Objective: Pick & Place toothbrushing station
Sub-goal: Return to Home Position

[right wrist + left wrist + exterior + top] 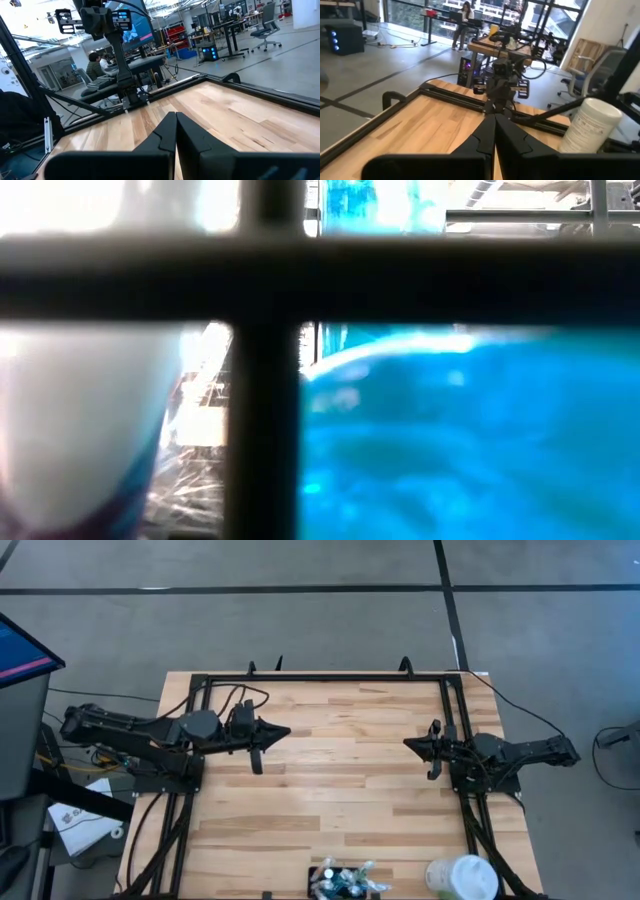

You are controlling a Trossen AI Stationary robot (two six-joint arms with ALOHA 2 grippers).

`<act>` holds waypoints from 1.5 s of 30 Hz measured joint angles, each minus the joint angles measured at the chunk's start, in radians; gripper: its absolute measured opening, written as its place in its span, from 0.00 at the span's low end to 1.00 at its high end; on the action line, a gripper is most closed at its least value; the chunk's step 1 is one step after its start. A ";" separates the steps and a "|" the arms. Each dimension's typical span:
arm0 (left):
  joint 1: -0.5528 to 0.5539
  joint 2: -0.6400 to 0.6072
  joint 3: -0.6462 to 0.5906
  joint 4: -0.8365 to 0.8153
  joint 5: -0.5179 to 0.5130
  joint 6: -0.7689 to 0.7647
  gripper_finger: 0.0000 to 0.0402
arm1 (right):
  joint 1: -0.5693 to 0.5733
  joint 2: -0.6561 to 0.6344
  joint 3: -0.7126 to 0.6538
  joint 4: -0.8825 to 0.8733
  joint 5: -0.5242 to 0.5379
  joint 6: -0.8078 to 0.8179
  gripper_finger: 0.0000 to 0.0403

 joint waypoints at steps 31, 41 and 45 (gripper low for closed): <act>-0.164 -0.578 -0.335 -0.144 0.069 0.050 0.00 | 0.000 0.000 -0.001 0.000 0.000 0.000 0.00; -0.147 -0.797 -0.535 -0.143 0.058 0.049 0.00 | 0.000 0.000 -0.001 0.000 0.000 0.000 0.00; -0.147 -0.878 -0.590 -0.140 0.058 0.044 0.00 | 0.000 0.000 -0.001 0.000 0.000 0.000 0.00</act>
